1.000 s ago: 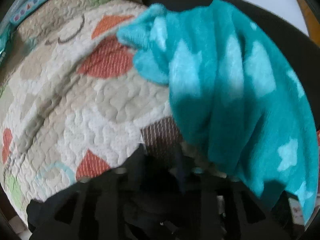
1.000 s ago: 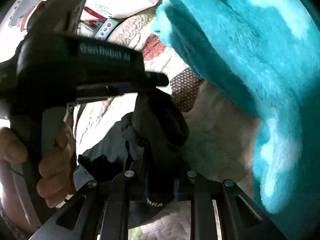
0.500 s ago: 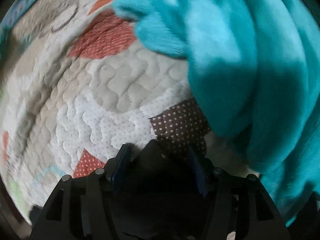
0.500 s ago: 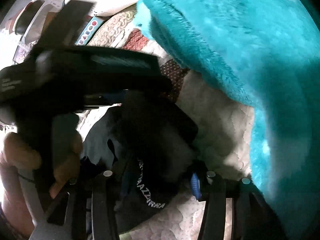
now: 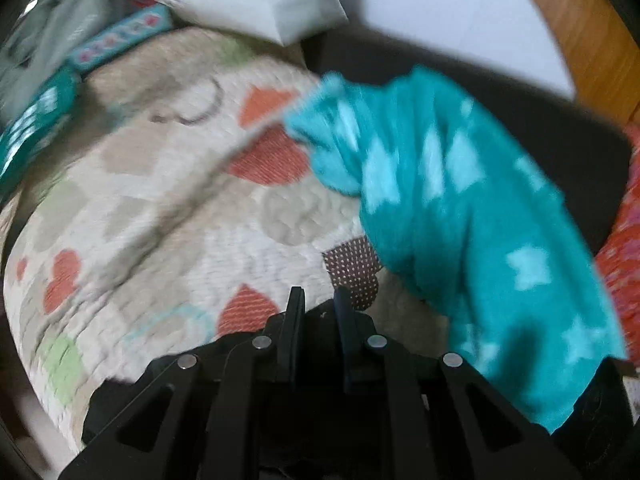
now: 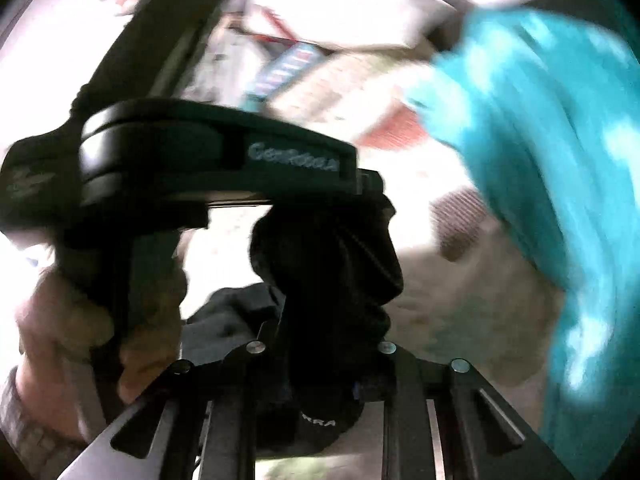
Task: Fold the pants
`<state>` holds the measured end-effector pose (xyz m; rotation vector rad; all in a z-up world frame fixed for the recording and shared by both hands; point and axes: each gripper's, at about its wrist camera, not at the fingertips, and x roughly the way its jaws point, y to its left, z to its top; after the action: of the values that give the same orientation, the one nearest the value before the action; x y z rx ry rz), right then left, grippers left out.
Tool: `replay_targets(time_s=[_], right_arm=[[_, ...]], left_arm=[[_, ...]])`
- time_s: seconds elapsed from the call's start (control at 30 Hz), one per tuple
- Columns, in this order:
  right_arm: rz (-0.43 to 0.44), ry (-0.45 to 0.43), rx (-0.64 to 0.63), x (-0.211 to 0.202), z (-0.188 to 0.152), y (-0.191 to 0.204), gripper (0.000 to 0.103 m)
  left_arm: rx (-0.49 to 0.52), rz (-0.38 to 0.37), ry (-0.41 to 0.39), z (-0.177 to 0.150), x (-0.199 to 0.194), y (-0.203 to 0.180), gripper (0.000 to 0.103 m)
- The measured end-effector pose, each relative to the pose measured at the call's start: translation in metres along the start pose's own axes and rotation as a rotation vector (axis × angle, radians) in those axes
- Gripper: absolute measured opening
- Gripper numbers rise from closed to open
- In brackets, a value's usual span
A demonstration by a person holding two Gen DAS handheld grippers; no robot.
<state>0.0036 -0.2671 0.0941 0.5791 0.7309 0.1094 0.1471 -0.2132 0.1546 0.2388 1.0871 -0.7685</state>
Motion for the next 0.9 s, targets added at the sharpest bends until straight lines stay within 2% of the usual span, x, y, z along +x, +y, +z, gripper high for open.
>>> replay_targets(time_s=[0.13,0.27,0.3,0.43,0.63,0.7,0.73,0.77,0.8,0.83,0.87,0.9], right_arm=[[0.038,-0.034,-0.24,-0.015,-0.005,0.073,0.022],[0.066,0.003,-0.377,-0.008,-0.021,0.121,0.022],[0.071,0.021,-0.421,-0.009,-0.037,0.135,0.022],[0.062,0.088,-0.588,0.026,-0.065,0.182,0.022],[-0.007,0.203,-0.815,0.079,-0.127,0.211,0.023],[-0.045,0.212,-0.906,0.094,-0.147,0.215,0.029],[-0.074,0.197,-0.968,0.097,-0.159,0.218,0.035],[-0.086,0.184,-1.013,0.099,-0.167,0.219,0.048],[-0.092,0.178,-1.046,0.099,-0.172,0.221,0.055],[-0.093,0.176,-1.075,0.097,-0.178,0.223,0.068],[-0.088,0.171,-1.103,0.091,-0.183,0.224,0.073],[-0.085,0.166,-1.119,0.085,-0.186,0.225,0.073]], left_arm=[[-0.103,-0.034,-0.106,-0.028,-0.062,0.037,0.014],[-0.228,-0.046,-0.184,-0.066,-0.093,0.086,0.014],[-0.275,-0.06,-0.198,-0.078,-0.096,0.101,0.014],[-0.495,-0.13,-0.258,-0.141,-0.101,0.169,0.013],[-0.763,-0.152,-0.239,-0.214,-0.071,0.242,0.015],[-0.829,-0.172,-0.24,-0.231,-0.064,0.258,0.021],[-0.867,-0.194,-0.238,-0.239,-0.061,0.266,0.035],[-0.915,-0.217,-0.233,-0.247,-0.059,0.274,0.044],[-0.967,-0.23,-0.233,-0.254,-0.059,0.282,0.045],[-1.02,-0.235,-0.248,-0.261,-0.06,0.289,0.045],[-1.054,-0.241,-0.266,-0.267,-0.063,0.295,0.045],[-1.08,-0.252,-0.28,-0.271,-0.066,0.299,0.045]])
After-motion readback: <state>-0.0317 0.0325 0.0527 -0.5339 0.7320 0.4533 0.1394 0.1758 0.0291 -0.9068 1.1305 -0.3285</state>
